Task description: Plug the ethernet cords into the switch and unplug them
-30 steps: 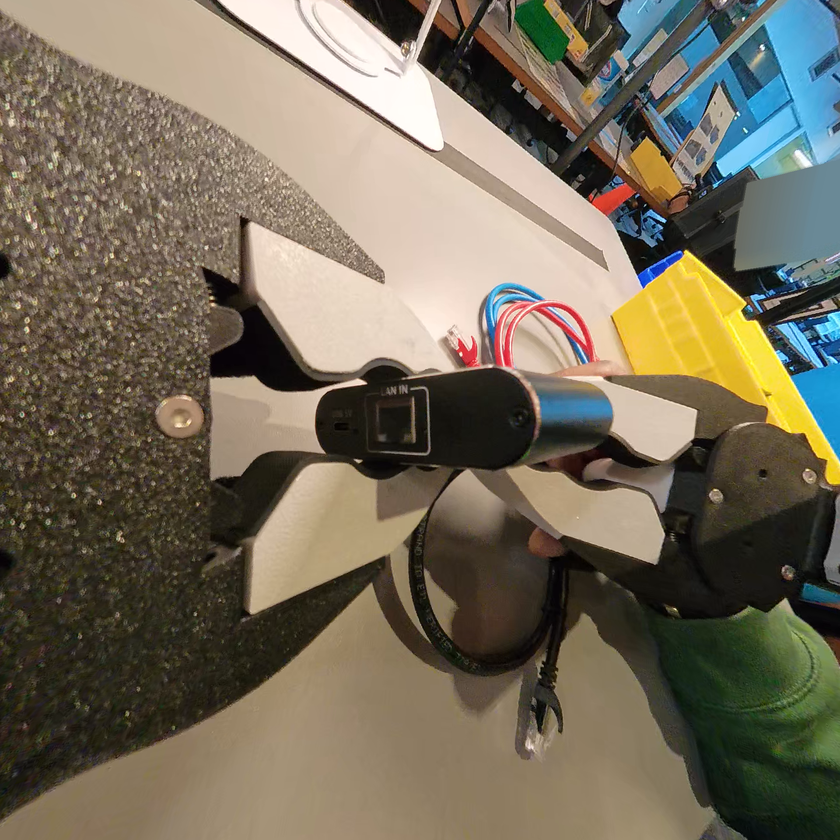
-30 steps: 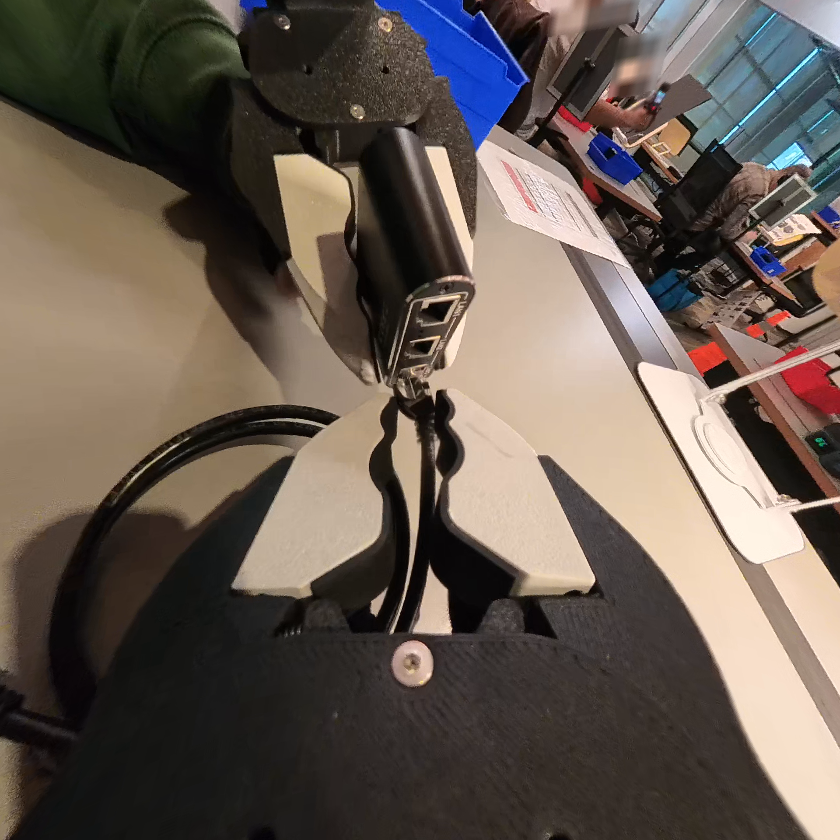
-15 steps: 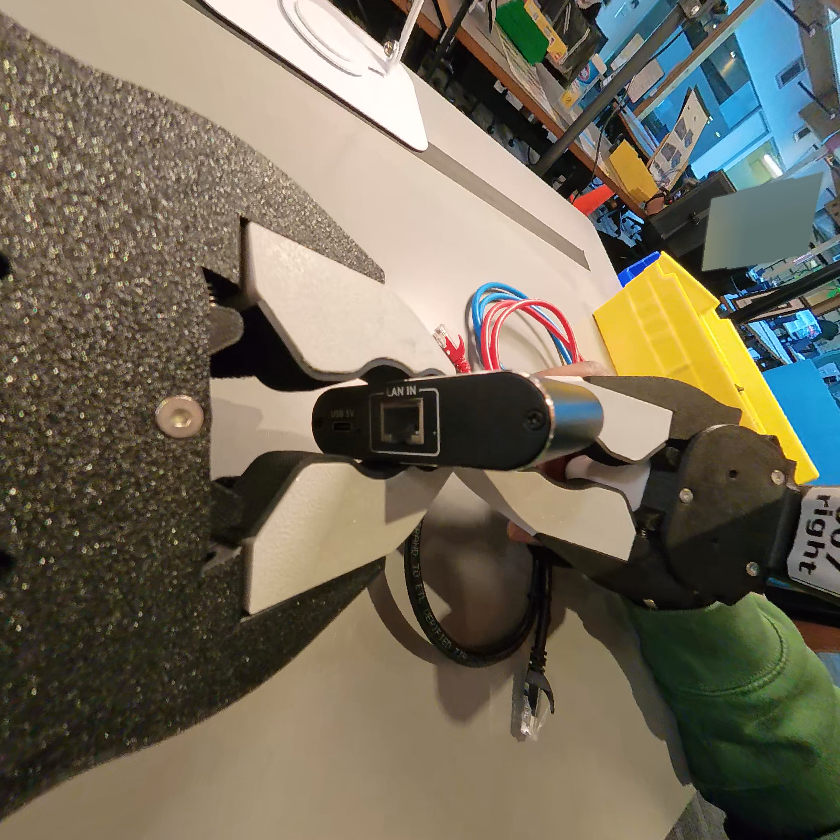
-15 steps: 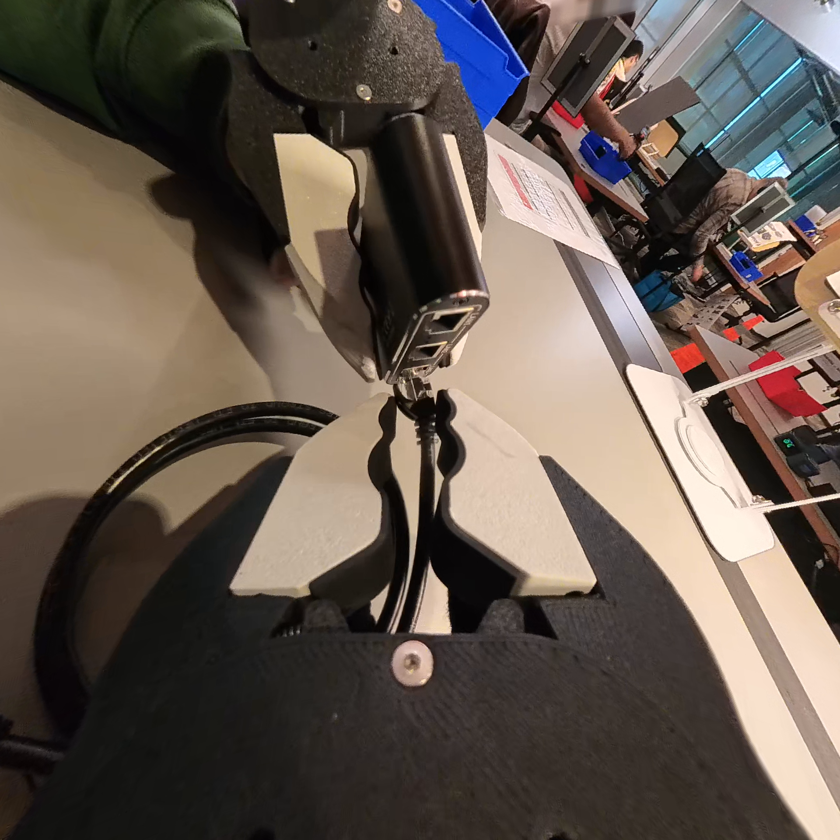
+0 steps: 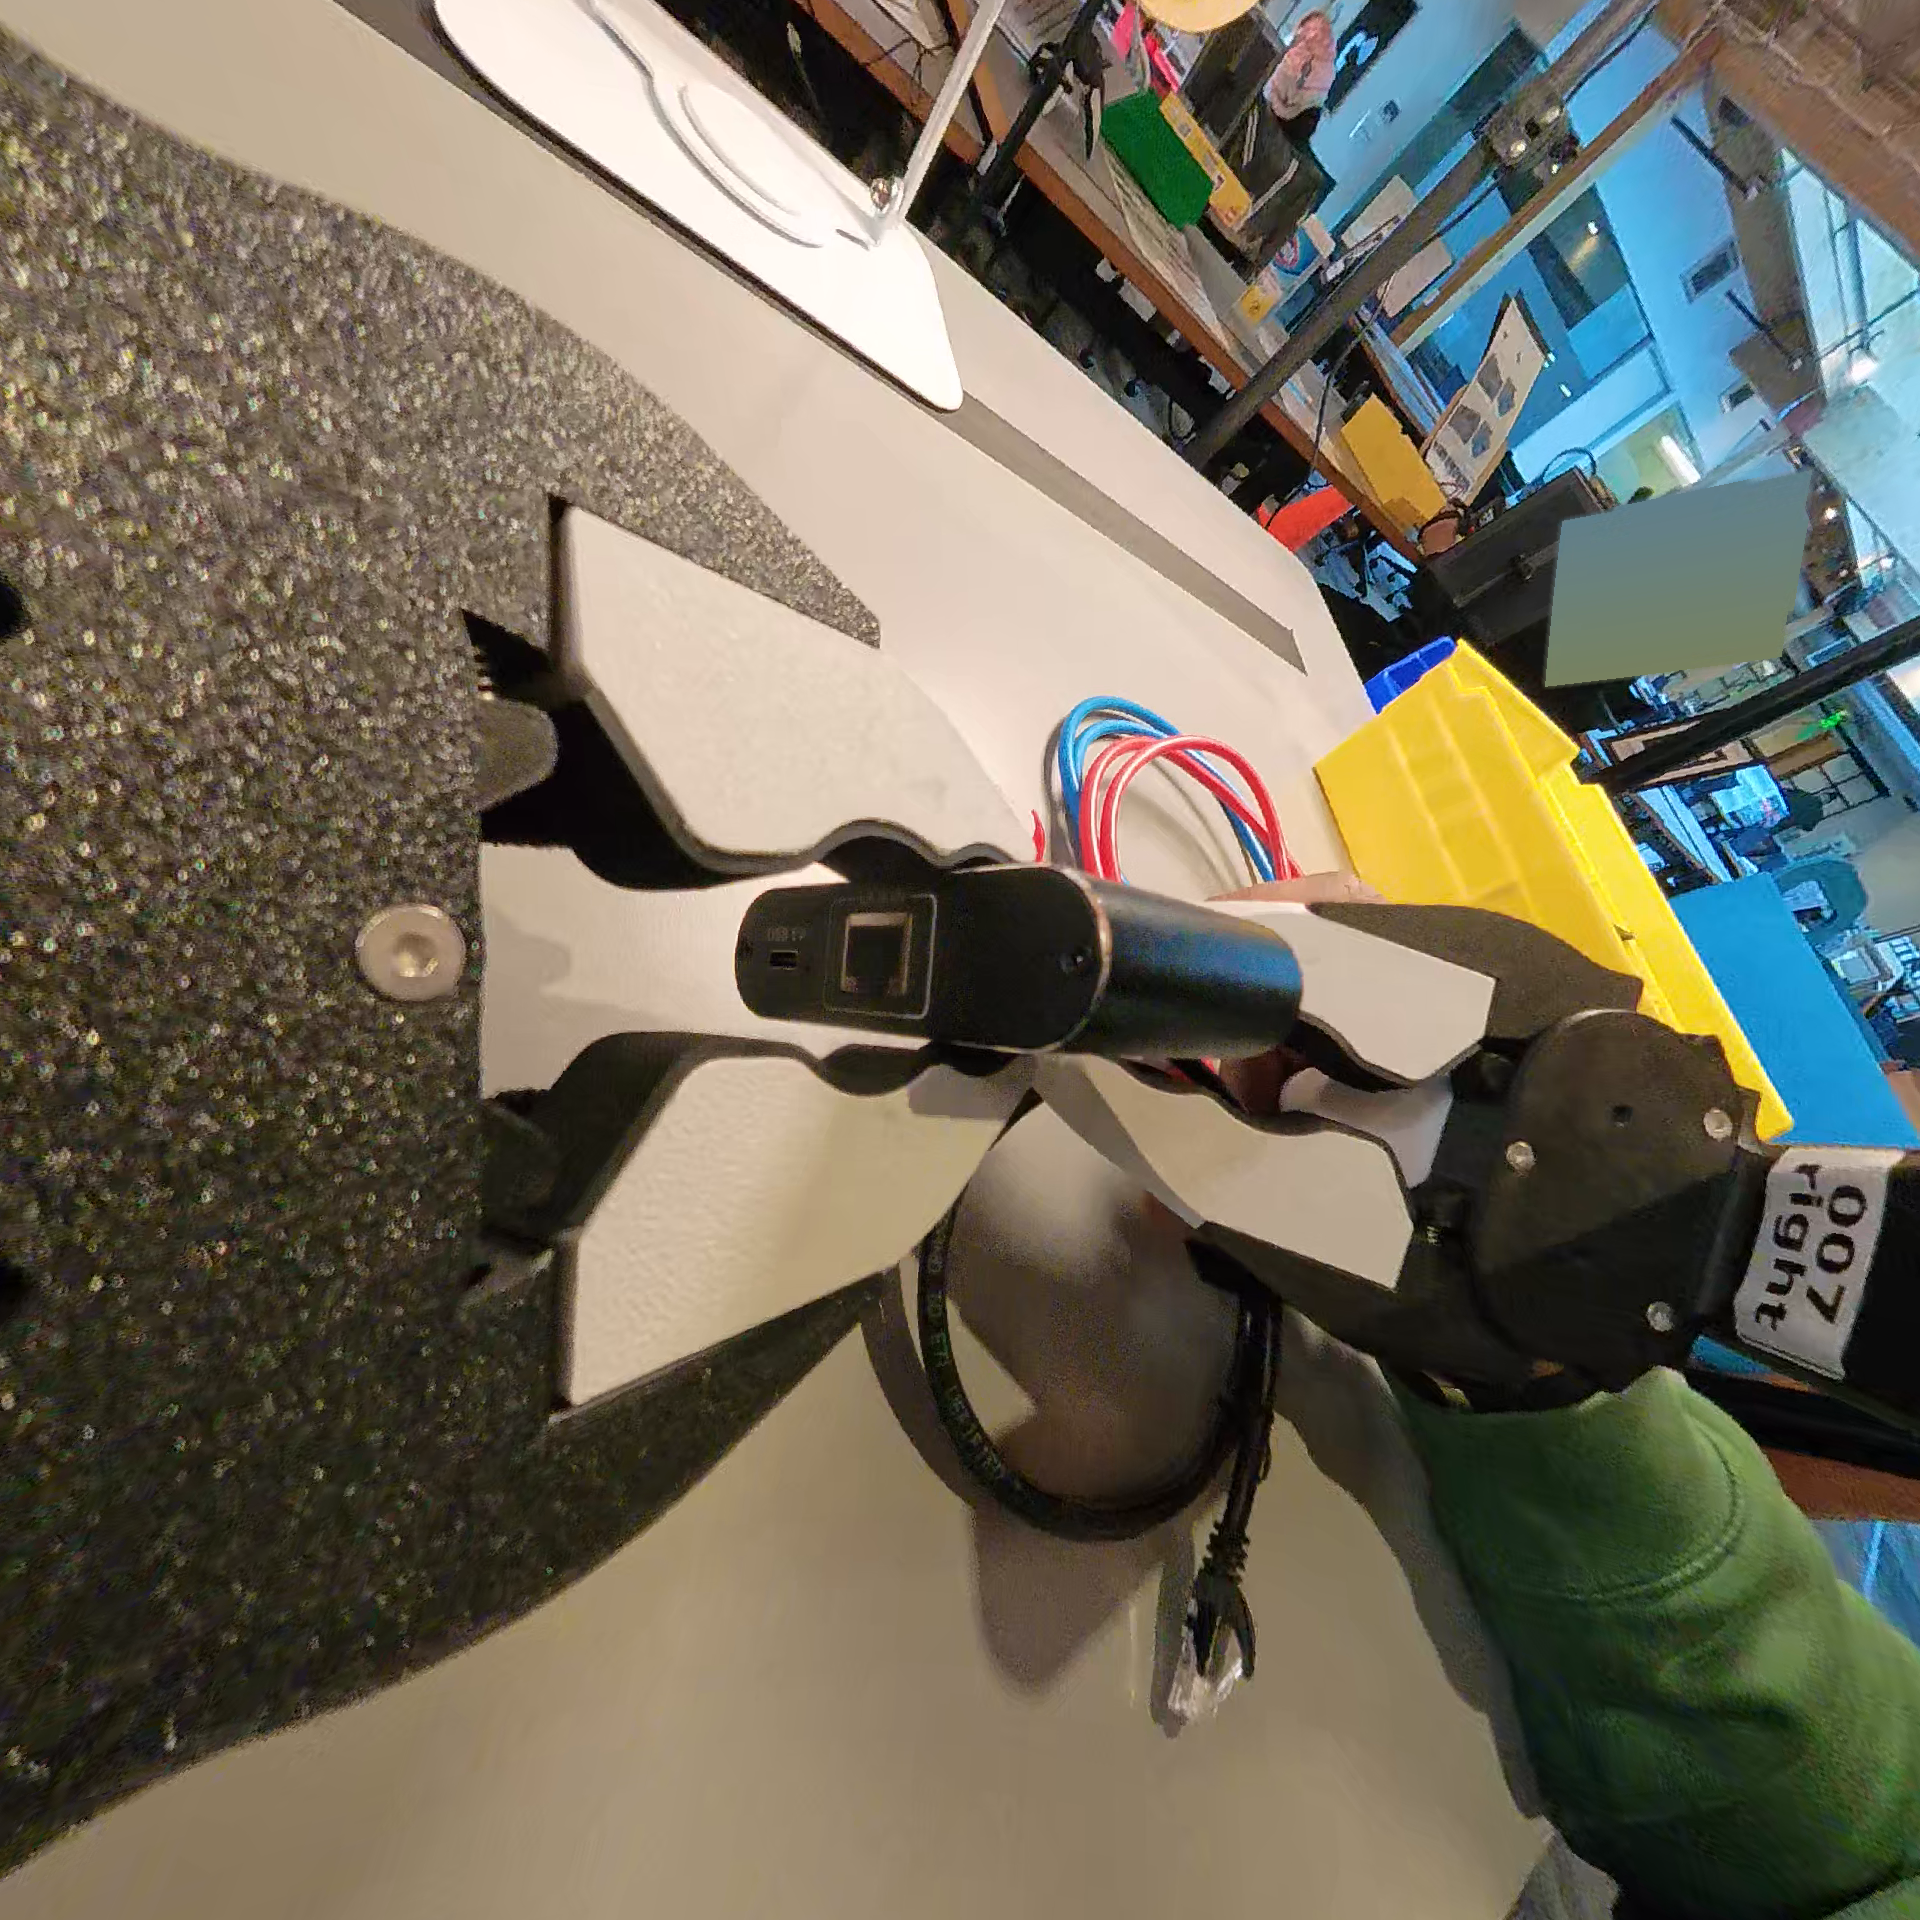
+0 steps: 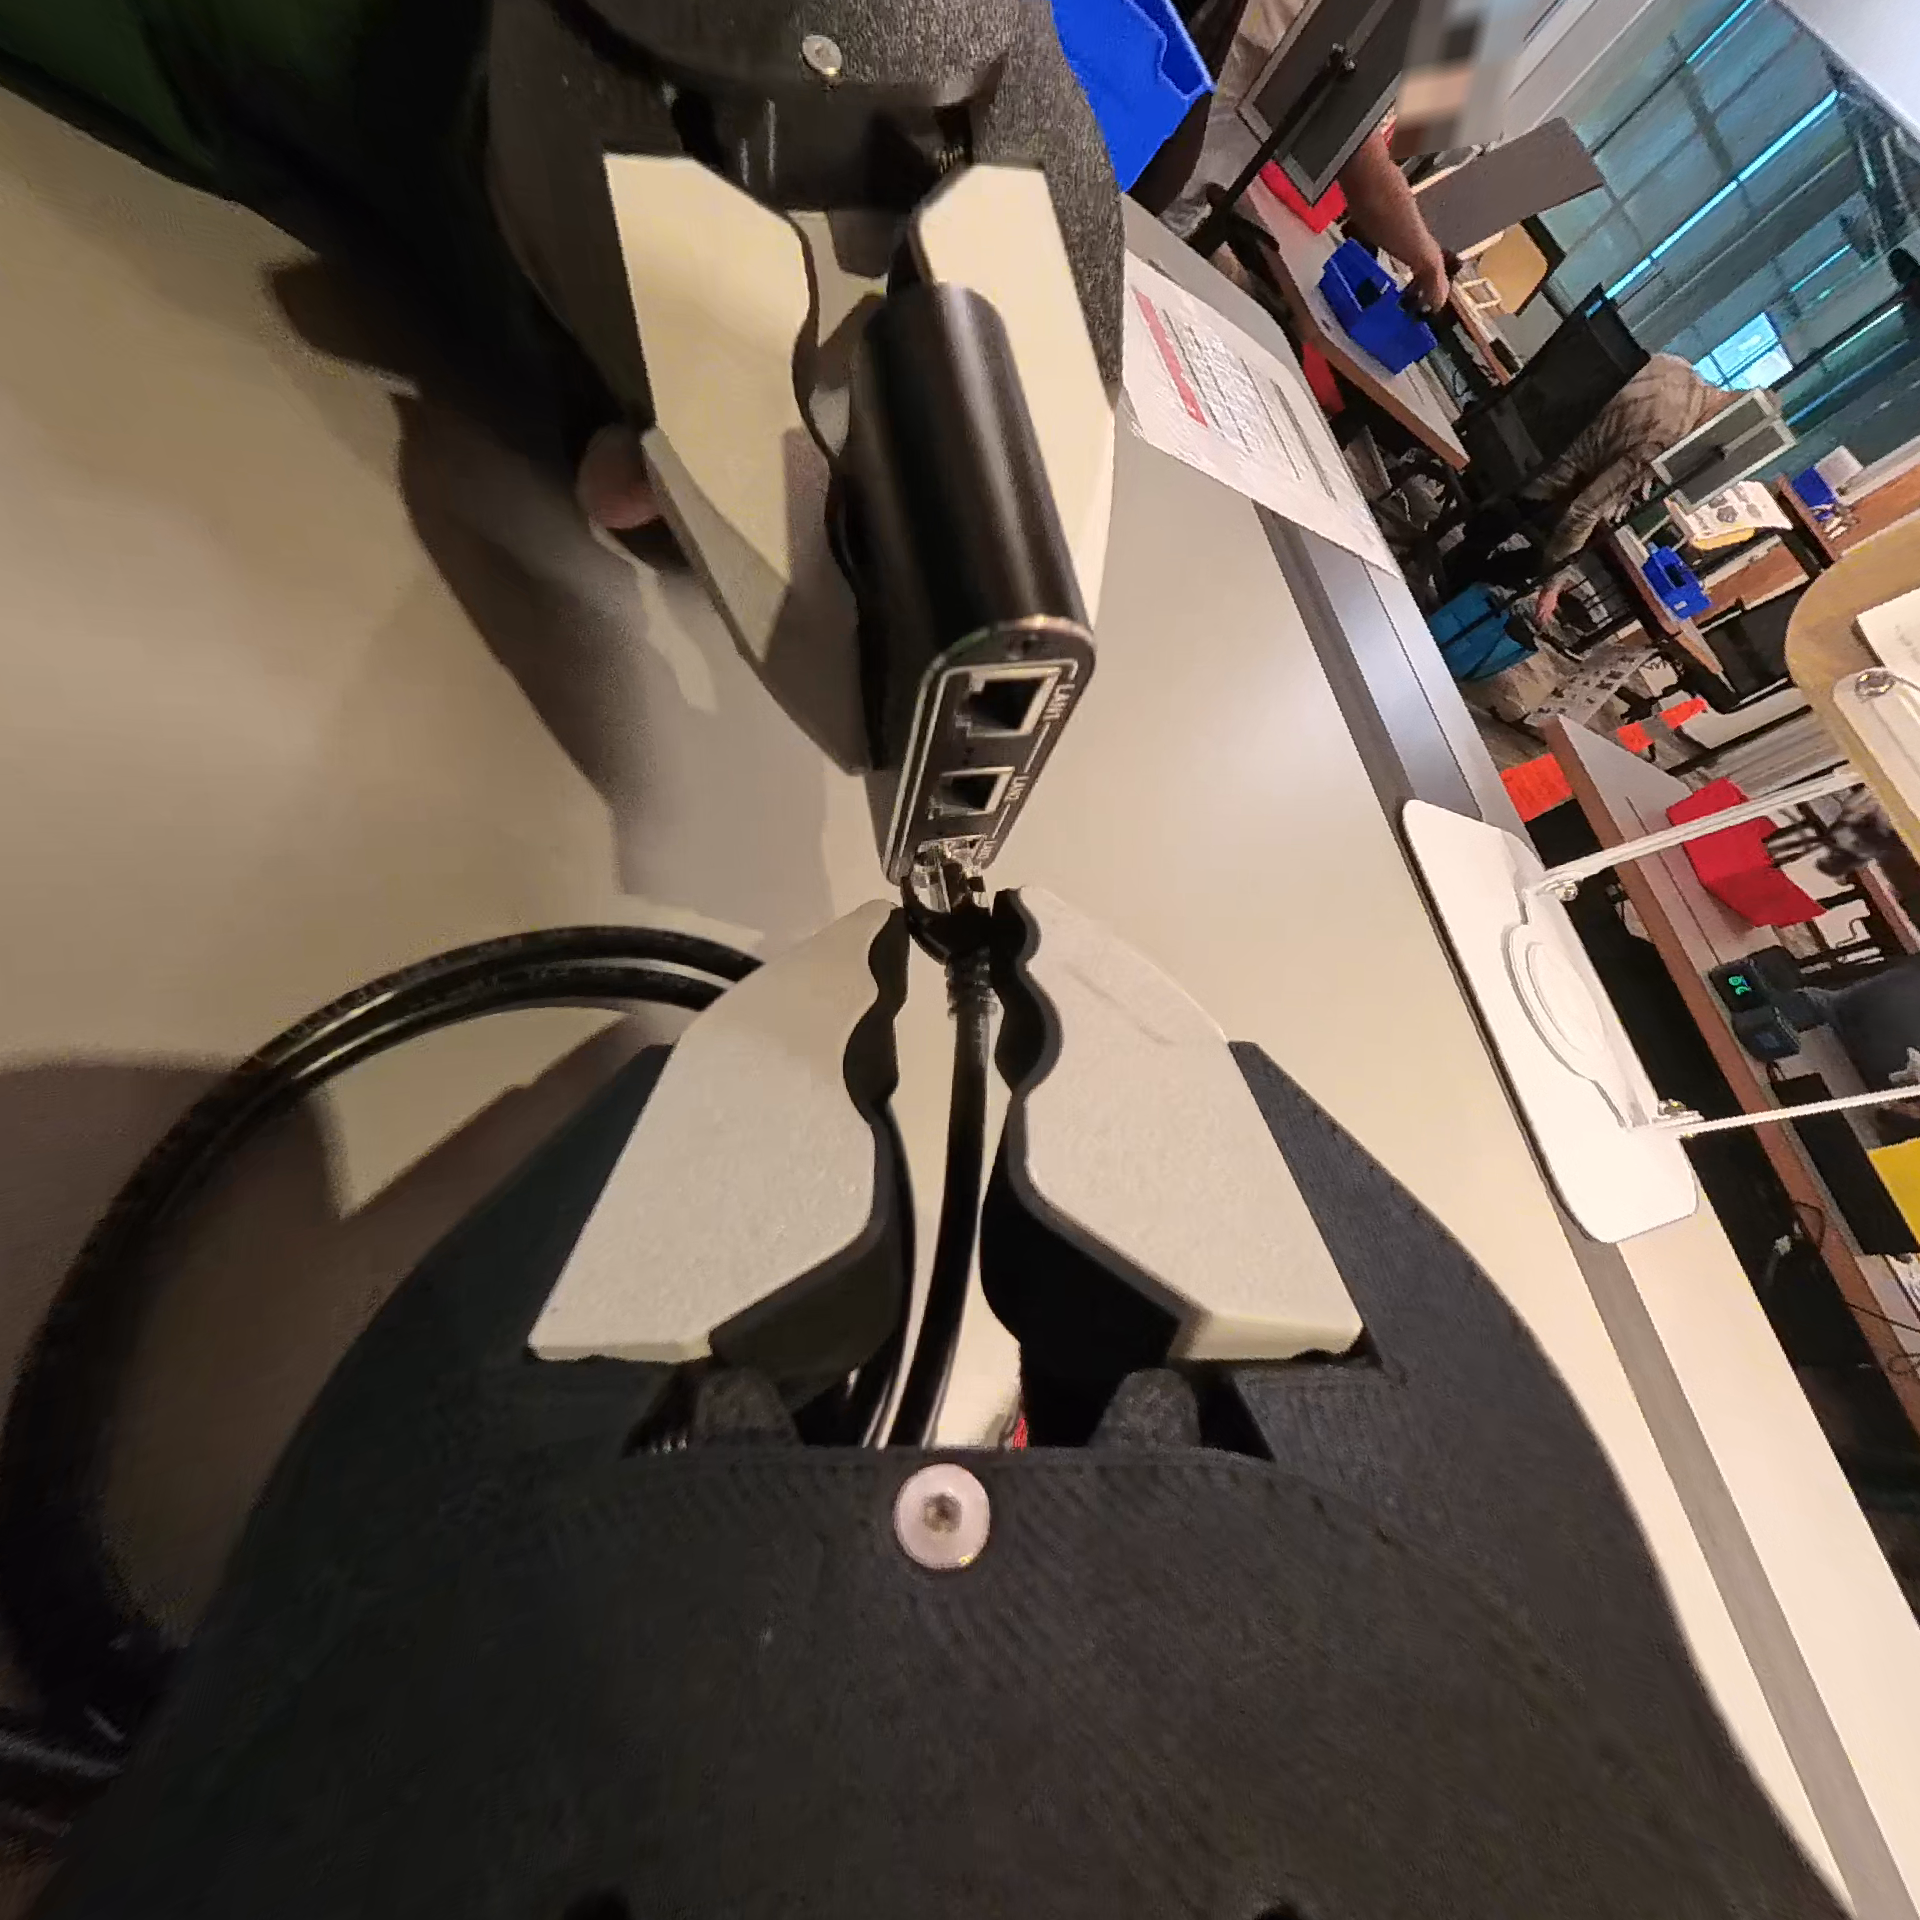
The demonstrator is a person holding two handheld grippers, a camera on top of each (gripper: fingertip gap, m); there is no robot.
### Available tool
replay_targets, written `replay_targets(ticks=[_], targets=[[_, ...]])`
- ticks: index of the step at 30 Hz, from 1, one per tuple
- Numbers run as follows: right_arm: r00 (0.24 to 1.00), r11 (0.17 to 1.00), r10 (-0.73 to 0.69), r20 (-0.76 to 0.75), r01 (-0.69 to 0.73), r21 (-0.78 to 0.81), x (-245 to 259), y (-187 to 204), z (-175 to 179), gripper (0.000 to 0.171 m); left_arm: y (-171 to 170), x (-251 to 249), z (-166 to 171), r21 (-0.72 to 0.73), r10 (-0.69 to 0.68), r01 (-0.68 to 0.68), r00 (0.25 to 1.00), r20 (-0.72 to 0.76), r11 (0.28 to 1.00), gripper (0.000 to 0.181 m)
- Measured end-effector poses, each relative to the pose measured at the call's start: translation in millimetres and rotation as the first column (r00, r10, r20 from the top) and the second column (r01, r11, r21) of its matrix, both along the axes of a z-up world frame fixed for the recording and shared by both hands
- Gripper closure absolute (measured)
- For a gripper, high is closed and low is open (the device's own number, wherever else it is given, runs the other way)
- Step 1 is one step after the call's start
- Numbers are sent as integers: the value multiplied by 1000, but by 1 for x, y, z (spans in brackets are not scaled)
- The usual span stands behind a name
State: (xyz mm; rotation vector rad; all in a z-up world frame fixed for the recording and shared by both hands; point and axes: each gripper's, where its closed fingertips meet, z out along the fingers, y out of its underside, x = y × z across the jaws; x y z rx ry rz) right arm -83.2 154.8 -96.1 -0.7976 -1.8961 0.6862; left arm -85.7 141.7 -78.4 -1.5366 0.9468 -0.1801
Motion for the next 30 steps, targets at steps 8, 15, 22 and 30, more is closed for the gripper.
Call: replay_targets(ticks=[8,15,22,30], targets=[[1000,1000,22,-13,-21,16,1,-5,2,156,6,4,-10,22,48,-46,995,-92,999,152],[1000,1000,19,-24,-19,14,1,-5,3,155,5,7,-7,27,37,-35,996,-77,999,153],[999,1000,18,-44,-18,19,1,-4,5,155,6,7,-5,42,36,-33,997,-70,999,153],[998,1000,-21,-56,20,-7,0,-2,10,155,7,7,-6,47,58,-54,995,-77,997,153]])
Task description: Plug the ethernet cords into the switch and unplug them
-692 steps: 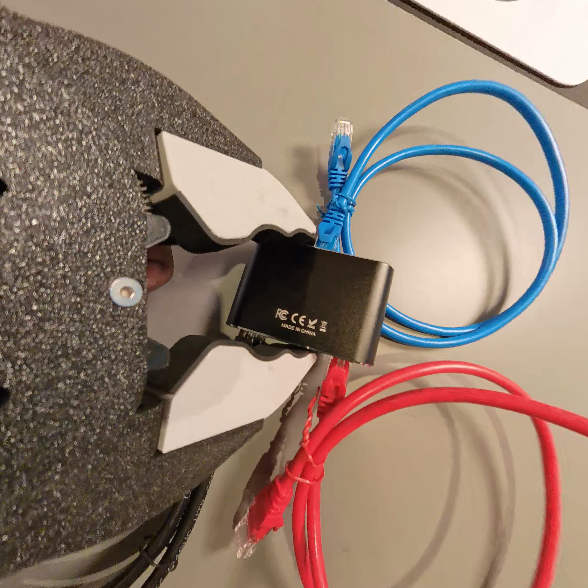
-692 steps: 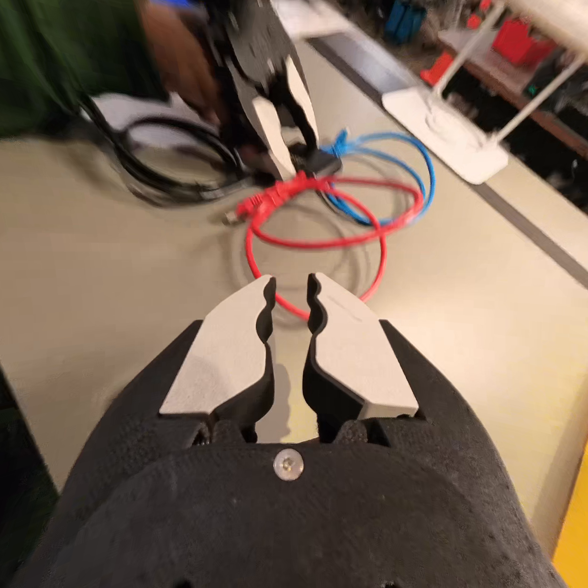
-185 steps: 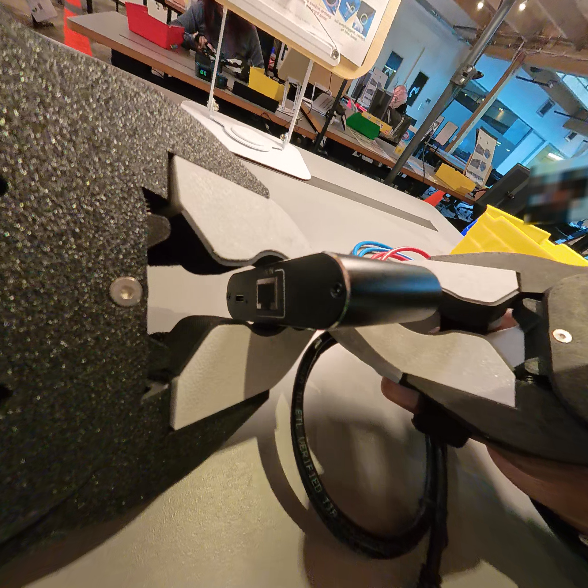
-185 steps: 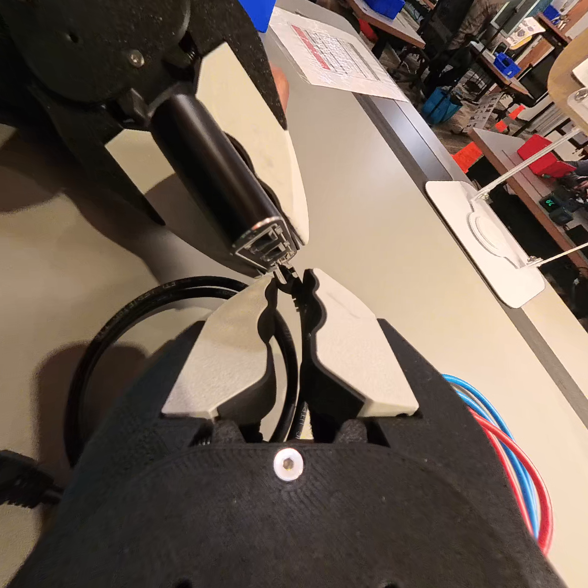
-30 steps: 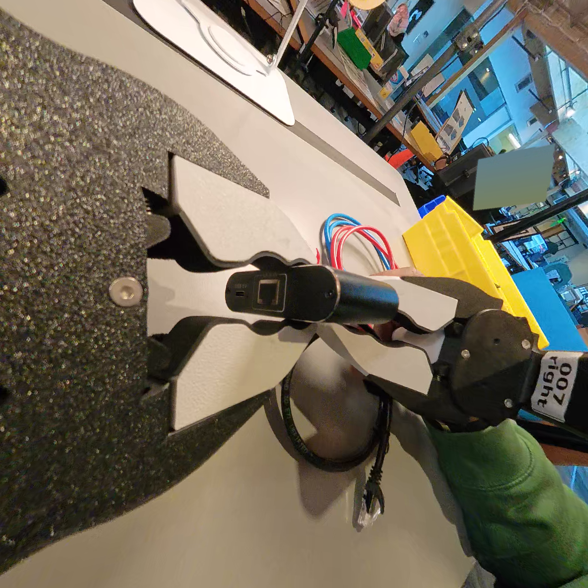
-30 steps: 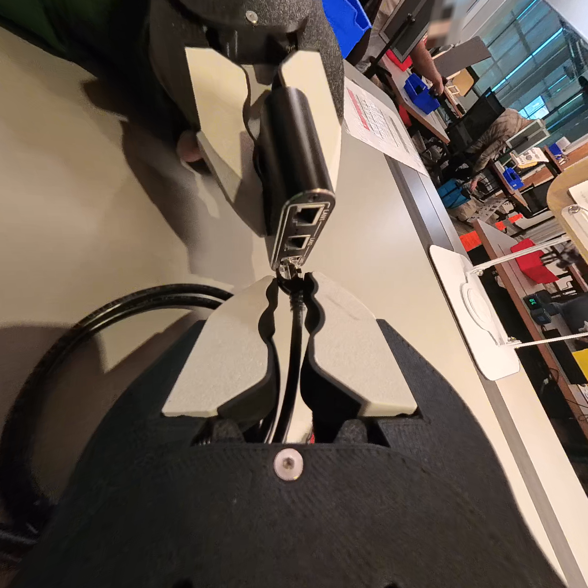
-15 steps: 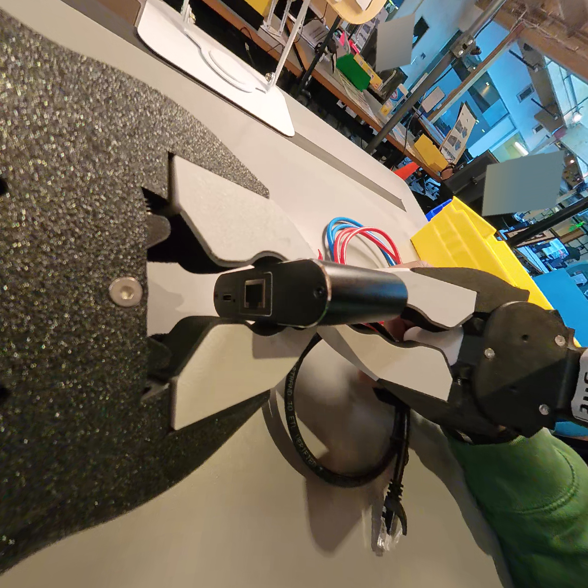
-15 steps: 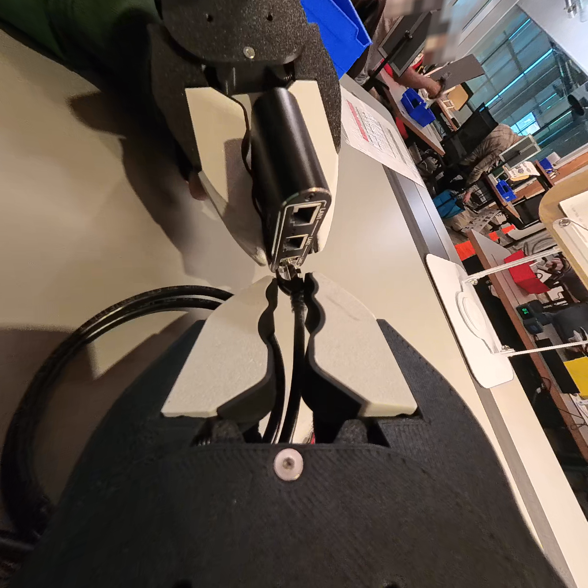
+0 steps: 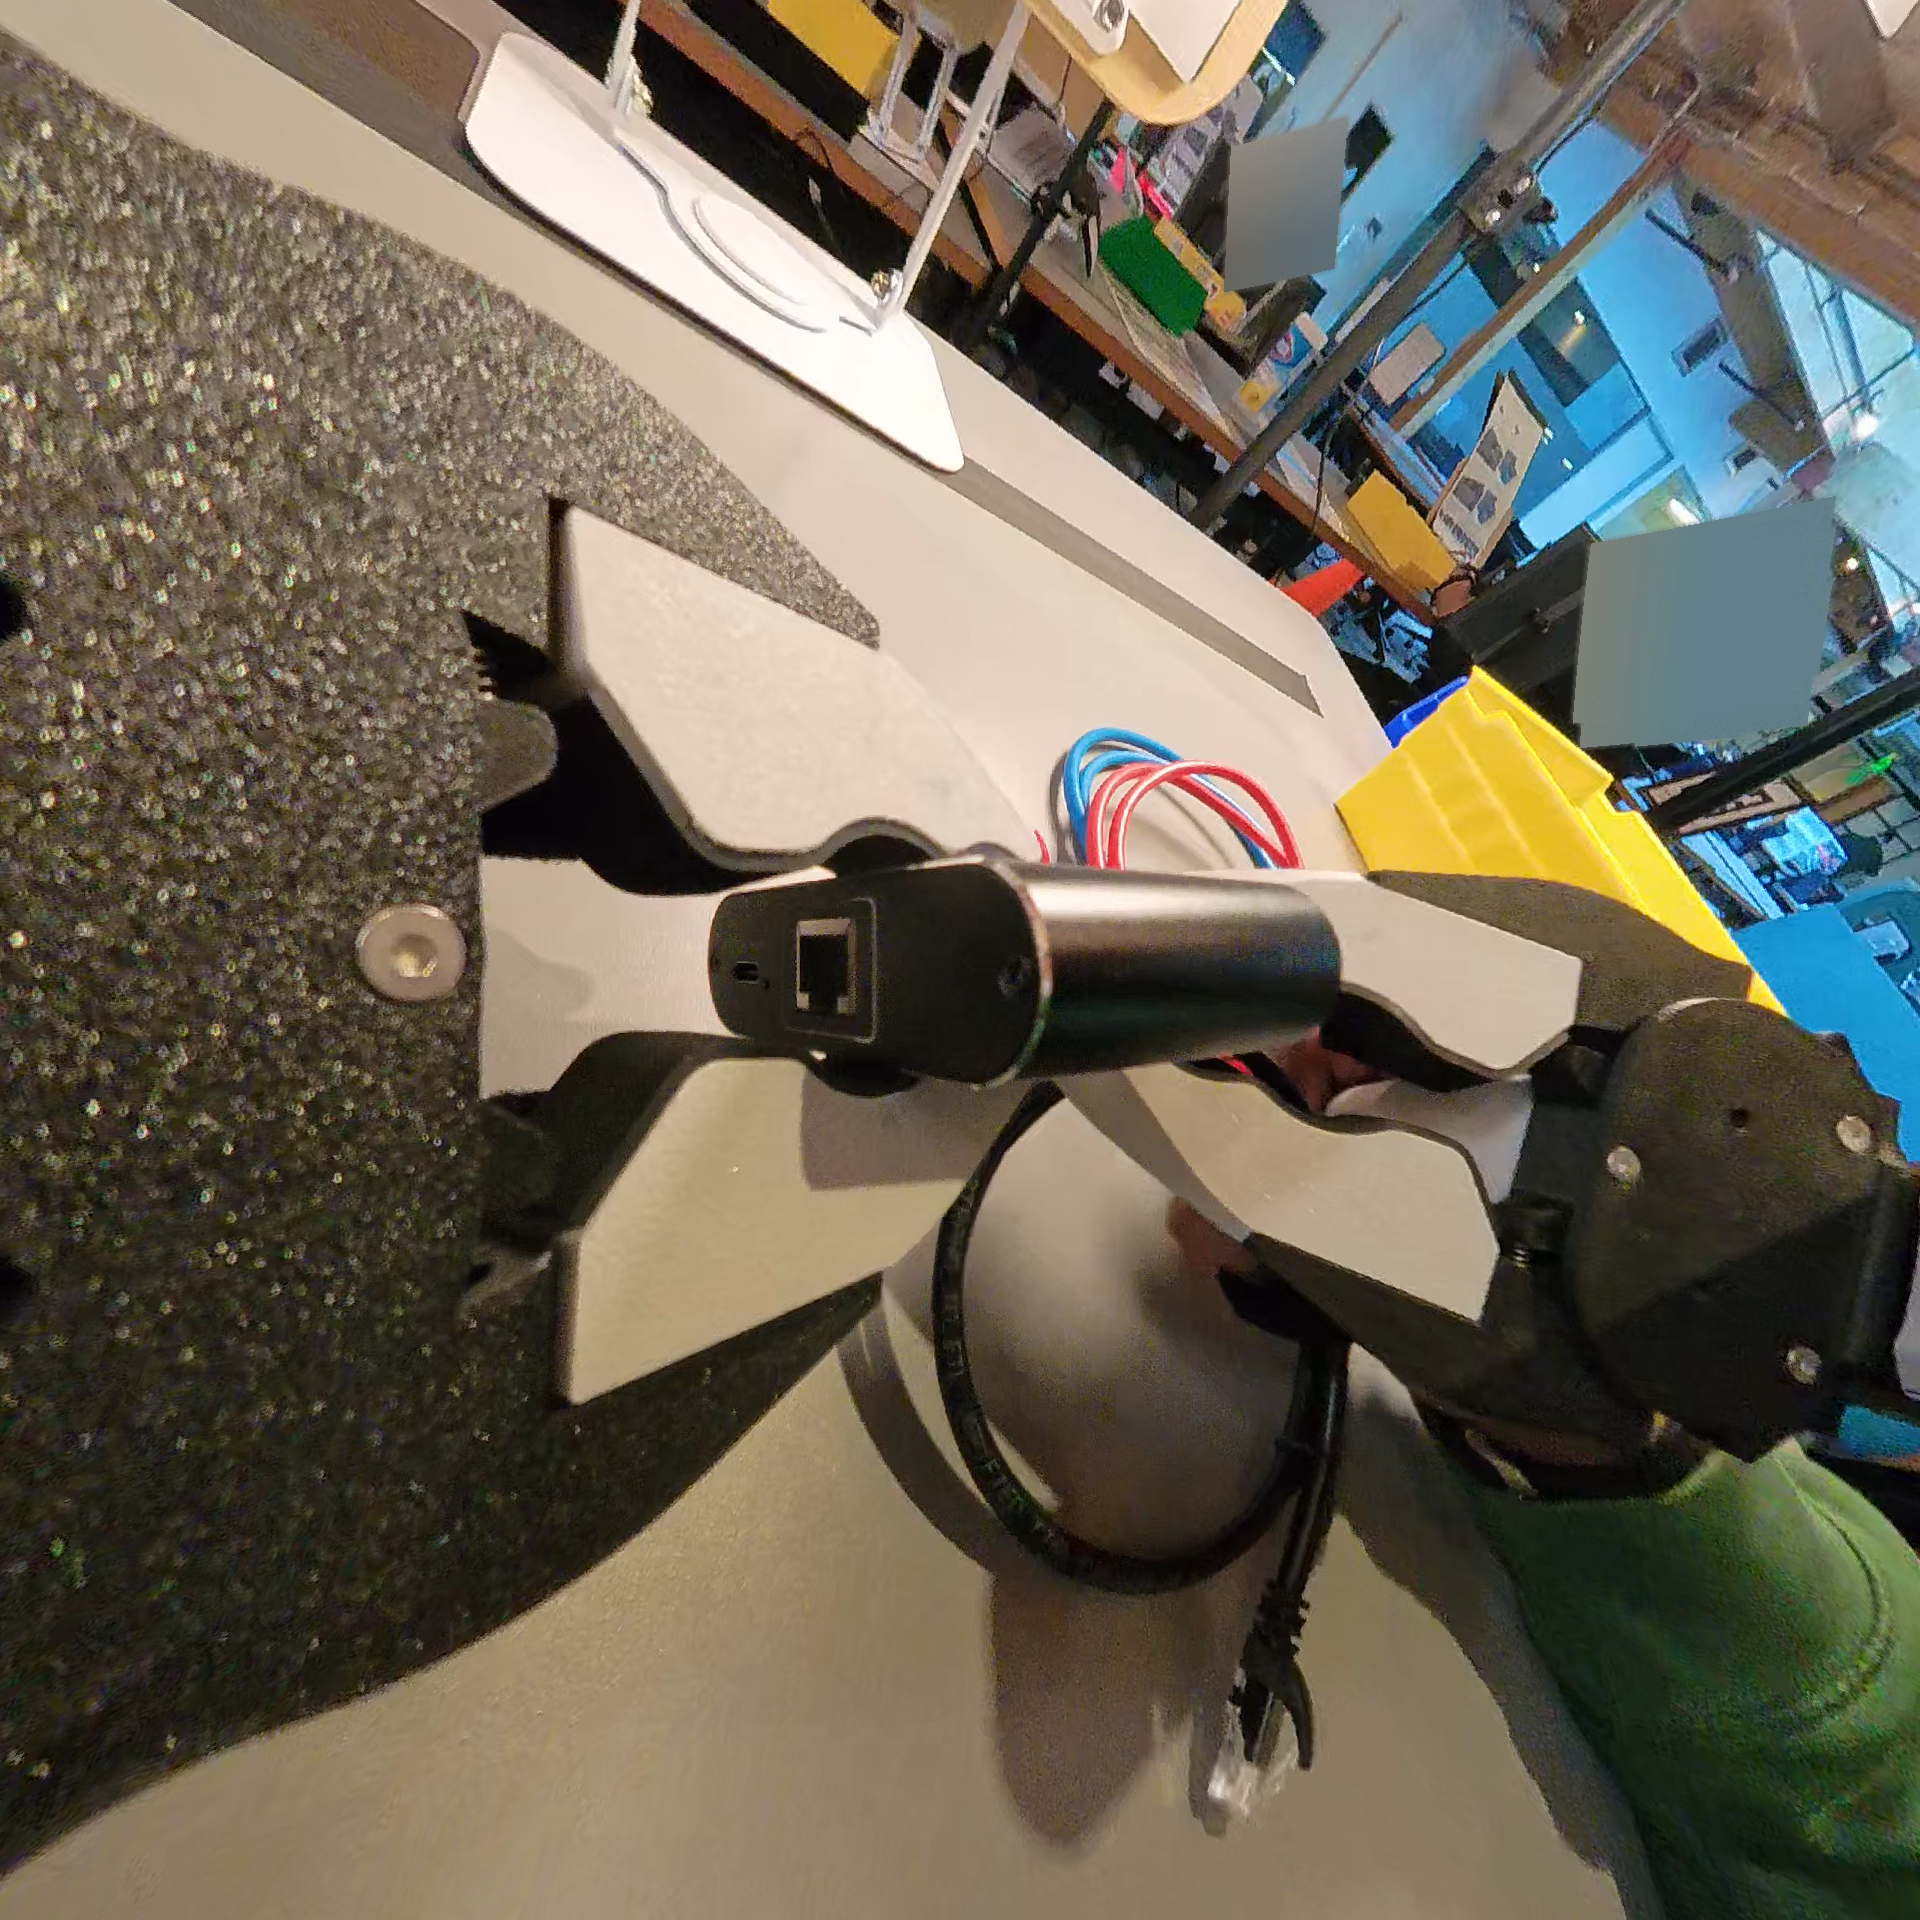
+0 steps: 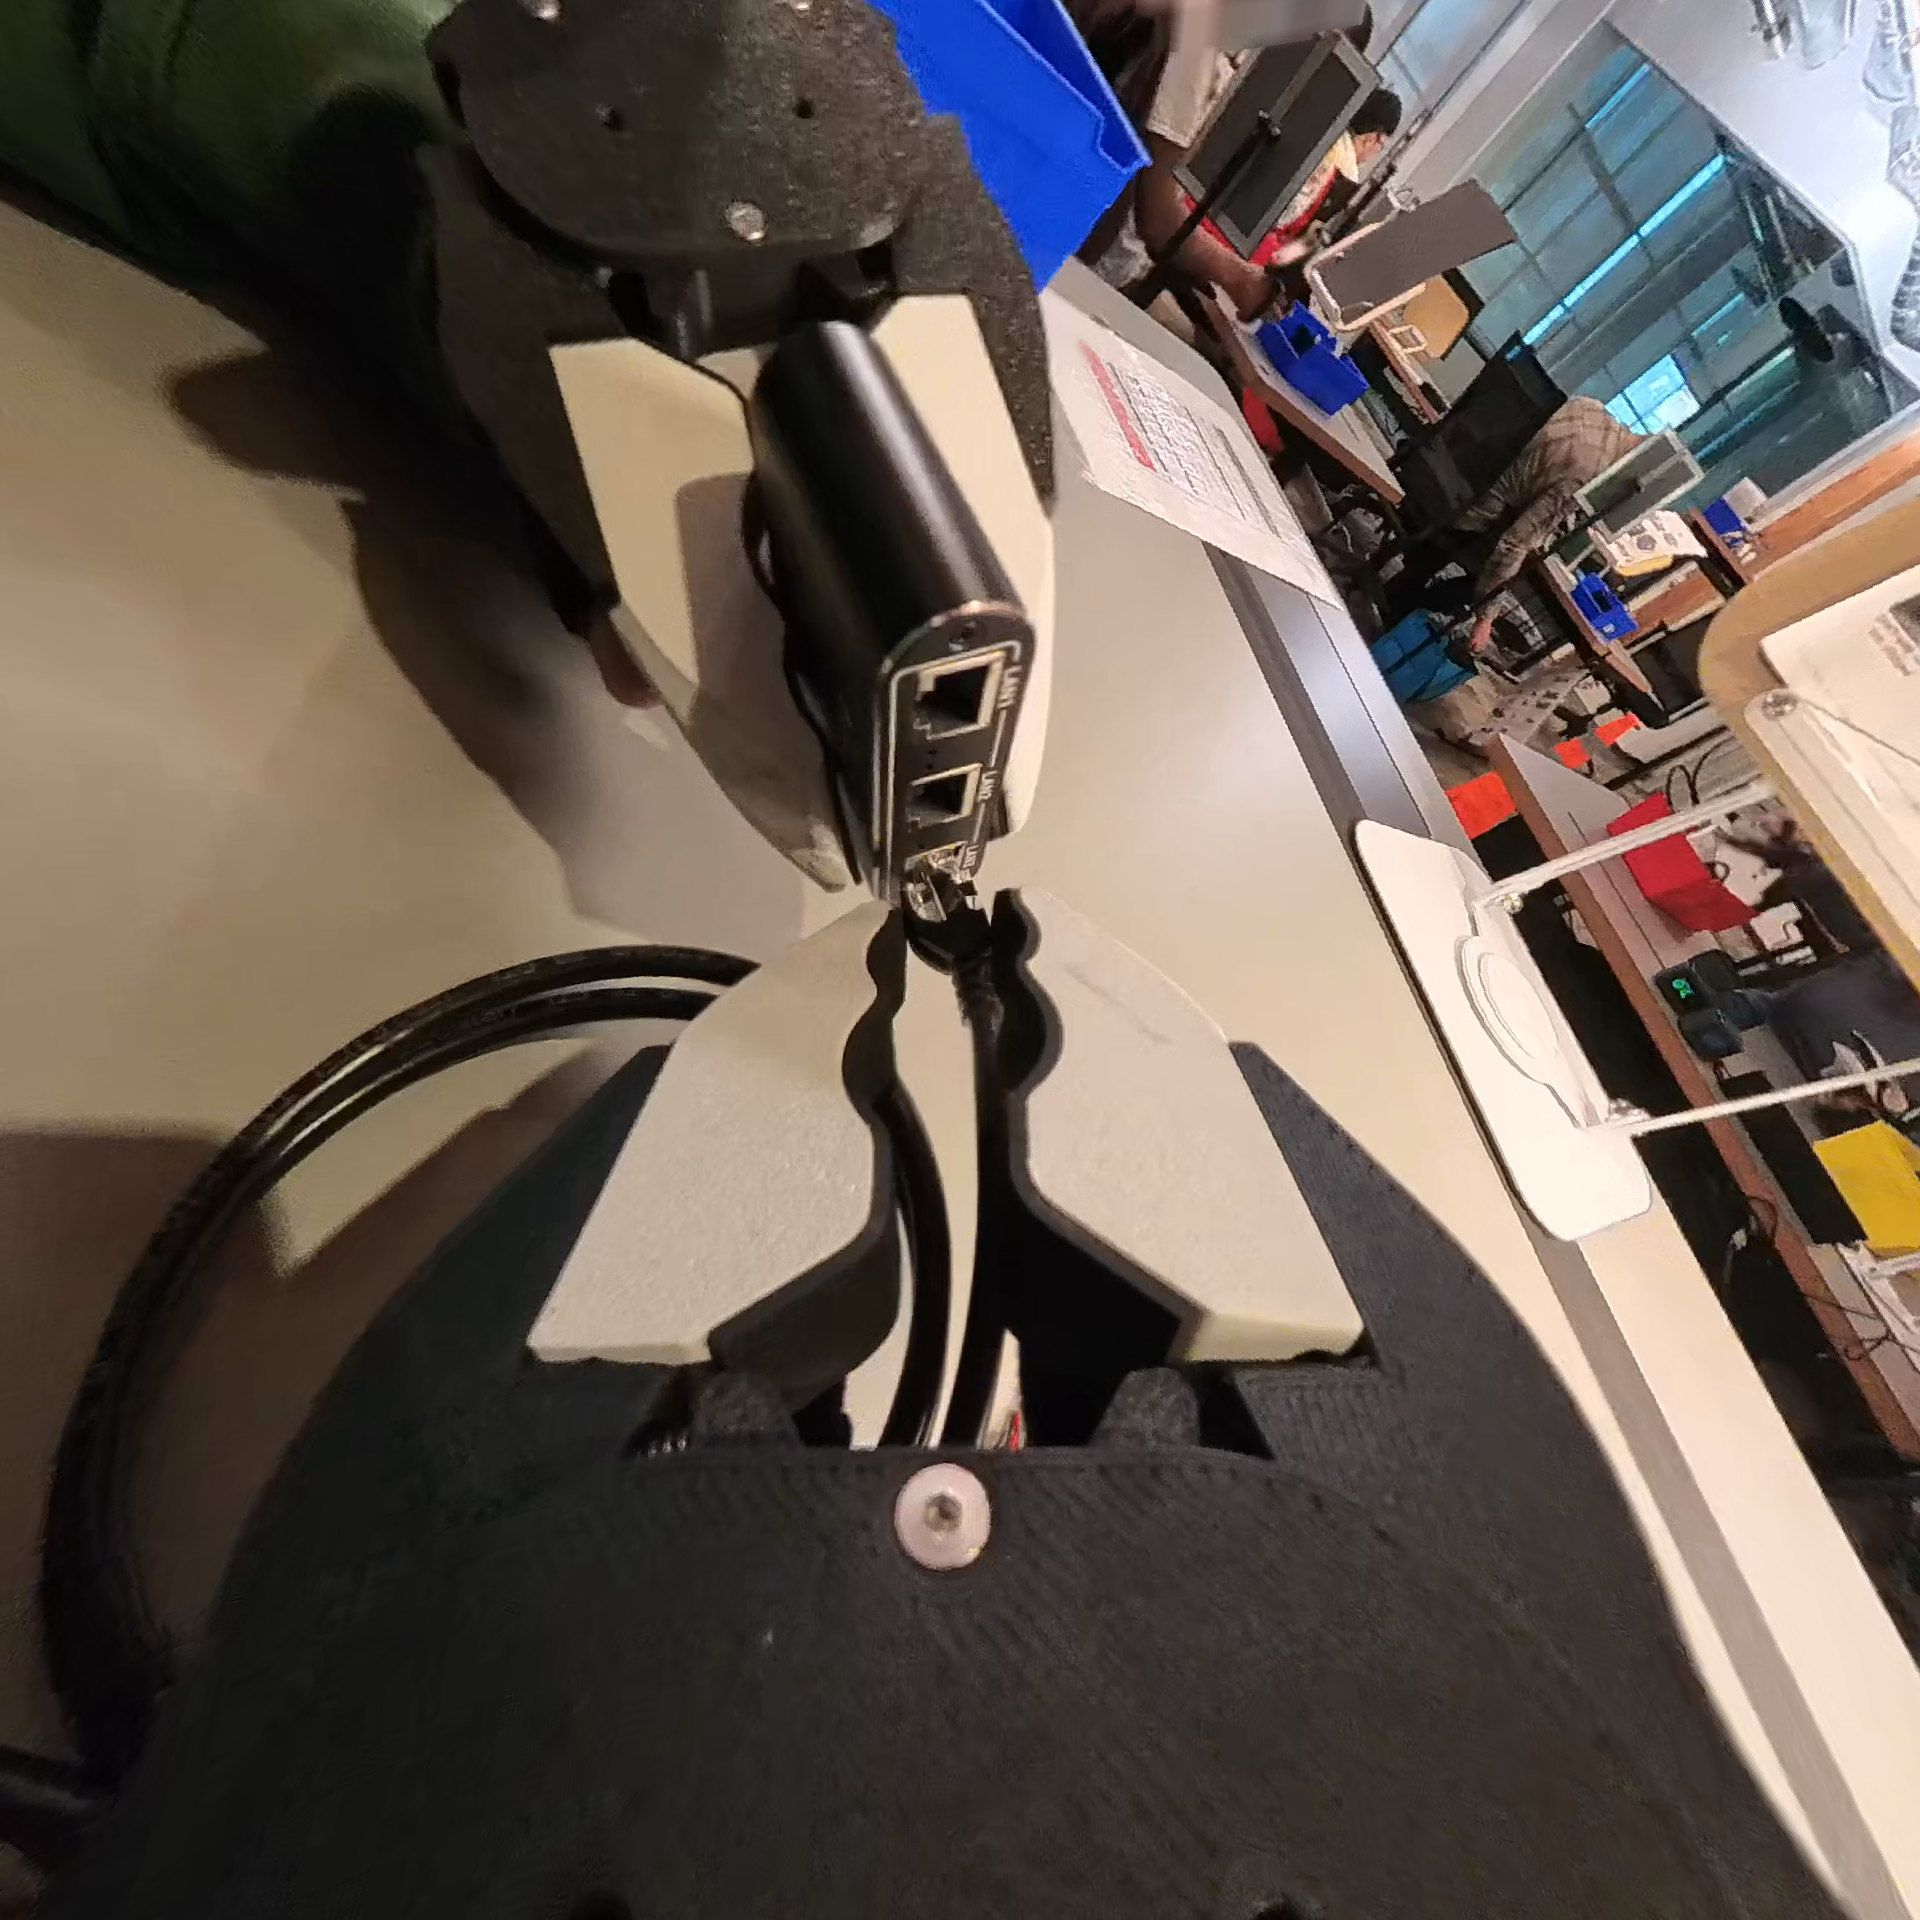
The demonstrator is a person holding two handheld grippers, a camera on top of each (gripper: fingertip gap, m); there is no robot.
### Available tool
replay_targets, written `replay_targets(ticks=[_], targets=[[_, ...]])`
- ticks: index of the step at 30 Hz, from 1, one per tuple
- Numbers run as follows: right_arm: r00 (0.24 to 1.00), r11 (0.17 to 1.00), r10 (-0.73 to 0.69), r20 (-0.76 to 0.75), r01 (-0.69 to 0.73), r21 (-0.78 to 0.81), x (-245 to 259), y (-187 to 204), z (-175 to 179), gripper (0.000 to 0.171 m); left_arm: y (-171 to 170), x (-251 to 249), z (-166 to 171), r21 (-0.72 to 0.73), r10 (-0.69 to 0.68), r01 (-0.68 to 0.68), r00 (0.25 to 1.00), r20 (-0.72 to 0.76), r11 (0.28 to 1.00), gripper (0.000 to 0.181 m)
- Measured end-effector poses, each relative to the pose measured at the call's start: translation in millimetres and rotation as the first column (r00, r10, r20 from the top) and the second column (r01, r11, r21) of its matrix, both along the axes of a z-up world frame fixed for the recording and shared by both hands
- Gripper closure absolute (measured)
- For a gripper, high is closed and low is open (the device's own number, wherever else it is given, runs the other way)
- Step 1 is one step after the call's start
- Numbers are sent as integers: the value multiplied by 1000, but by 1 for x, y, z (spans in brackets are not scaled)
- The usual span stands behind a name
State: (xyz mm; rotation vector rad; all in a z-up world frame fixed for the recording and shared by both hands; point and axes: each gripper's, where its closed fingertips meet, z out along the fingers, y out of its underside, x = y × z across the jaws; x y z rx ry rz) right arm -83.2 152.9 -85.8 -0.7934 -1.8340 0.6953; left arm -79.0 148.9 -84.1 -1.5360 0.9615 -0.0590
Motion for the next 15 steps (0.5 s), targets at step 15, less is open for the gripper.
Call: replay_targets(ticks=[15], targets=[[978,977,-207,-40,204,-64,-5,15,8,157,11,-7,7,147,179,-156,972,-153,977,153]])
